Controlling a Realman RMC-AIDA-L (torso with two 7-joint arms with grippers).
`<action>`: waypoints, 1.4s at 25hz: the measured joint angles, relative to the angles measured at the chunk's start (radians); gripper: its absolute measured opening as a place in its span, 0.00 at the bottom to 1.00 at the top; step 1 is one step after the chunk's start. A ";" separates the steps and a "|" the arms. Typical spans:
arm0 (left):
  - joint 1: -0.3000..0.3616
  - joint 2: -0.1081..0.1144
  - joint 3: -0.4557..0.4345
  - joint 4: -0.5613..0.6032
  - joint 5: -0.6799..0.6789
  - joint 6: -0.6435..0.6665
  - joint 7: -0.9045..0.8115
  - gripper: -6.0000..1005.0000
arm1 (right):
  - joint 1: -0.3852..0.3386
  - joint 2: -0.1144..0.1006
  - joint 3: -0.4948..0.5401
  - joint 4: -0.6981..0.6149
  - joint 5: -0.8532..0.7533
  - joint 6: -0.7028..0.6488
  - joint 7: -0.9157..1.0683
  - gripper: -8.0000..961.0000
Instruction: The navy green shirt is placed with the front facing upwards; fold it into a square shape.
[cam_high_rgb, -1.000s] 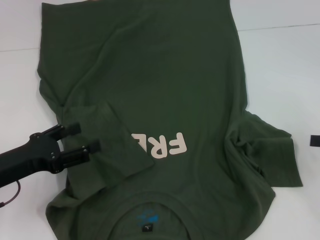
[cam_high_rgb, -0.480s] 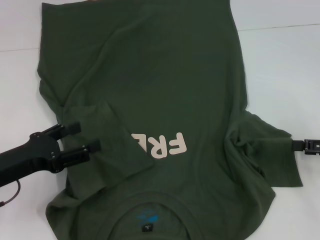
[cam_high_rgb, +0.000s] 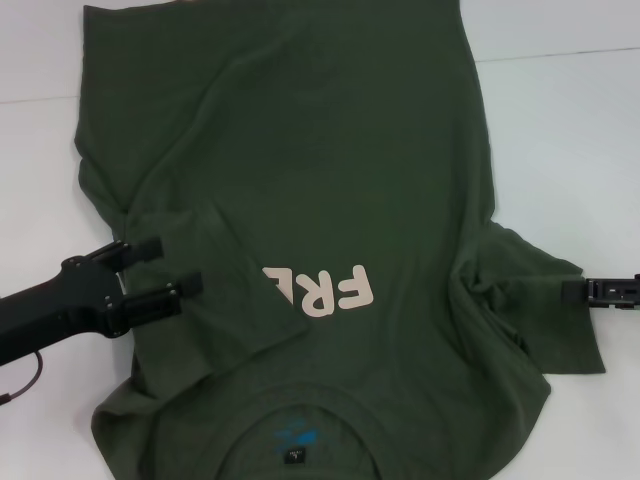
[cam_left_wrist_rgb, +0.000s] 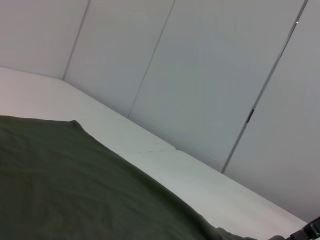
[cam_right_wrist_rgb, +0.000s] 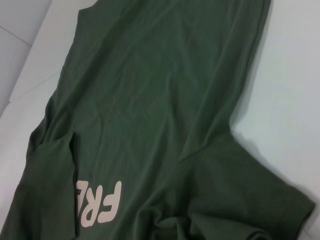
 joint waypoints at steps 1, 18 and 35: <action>-0.001 0.001 0.000 0.000 0.000 0.000 0.000 0.92 | 0.000 0.000 0.000 0.002 0.000 0.001 0.000 0.79; -0.006 0.003 0.000 0.000 0.000 -0.012 0.003 0.92 | 0.022 0.013 -0.019 0.024 0.000 0.039 -0.005 0.79; -0.012 0.006 0.000 -0.001 0.000 -0.022 0.003 0.92 | 0.023 0.013 -0.035 0.028 -0.001 0.057 0.005 0.67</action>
